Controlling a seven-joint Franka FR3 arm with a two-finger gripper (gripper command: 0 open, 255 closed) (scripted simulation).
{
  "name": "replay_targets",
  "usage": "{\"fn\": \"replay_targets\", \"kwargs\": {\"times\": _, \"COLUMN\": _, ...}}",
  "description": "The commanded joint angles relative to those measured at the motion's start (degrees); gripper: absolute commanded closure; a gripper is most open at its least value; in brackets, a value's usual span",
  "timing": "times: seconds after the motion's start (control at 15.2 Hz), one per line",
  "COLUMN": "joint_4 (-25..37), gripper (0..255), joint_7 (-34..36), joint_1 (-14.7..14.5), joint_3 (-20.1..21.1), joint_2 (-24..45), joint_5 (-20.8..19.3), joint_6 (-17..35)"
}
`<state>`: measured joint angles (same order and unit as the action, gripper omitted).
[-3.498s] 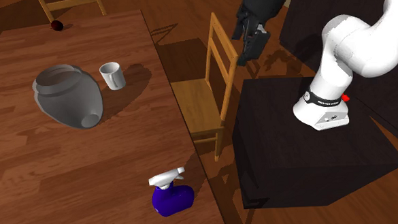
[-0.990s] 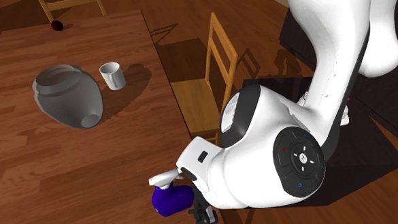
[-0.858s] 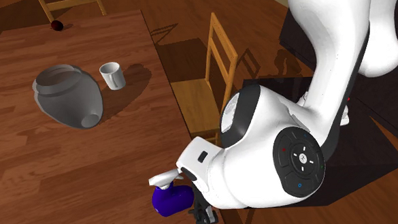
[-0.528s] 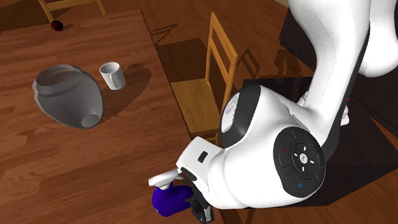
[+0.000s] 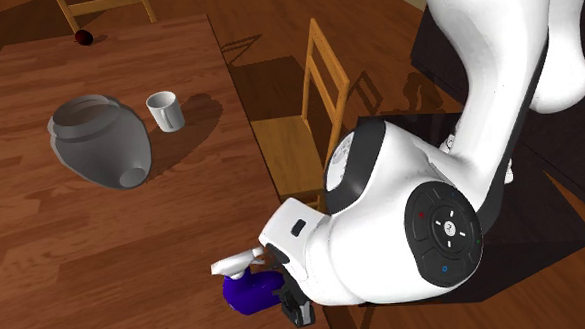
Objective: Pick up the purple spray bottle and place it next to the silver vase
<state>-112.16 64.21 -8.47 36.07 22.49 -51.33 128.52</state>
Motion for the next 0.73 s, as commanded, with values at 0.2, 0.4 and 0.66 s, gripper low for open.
{"fn": "replay_targets", "kwargs": {"times": 0.2, "joint_4": 0.6, "gripper": 255, "joint_7": -2.7, "joint_1": 0.9, "joint_3": 1.2, "joint_2": -2.3, "joint_5": 2.8, "joint_6": -1.7}}
{"fn": "replay_targets", "kwargs": {"times": 0.4, "joint_4": 1.1, "gripper": 255, "joint_7": -4.3, "joint_1": 1.4, "joint_3": 1.9, "joint_2": -3.7, "joint_5": 4.5, "joint_6": -2.8}}
{"fn": "replay_targets", "kwargs": {"times": 0.66, "joint_4": 1.9, "gripper": 255, "joint_7": -6.4, "joint_1": 2.0, "joint_3": 2.7, "joint_2": -5.5, "joint_5": 6.7, "joint_6": -4.3}}
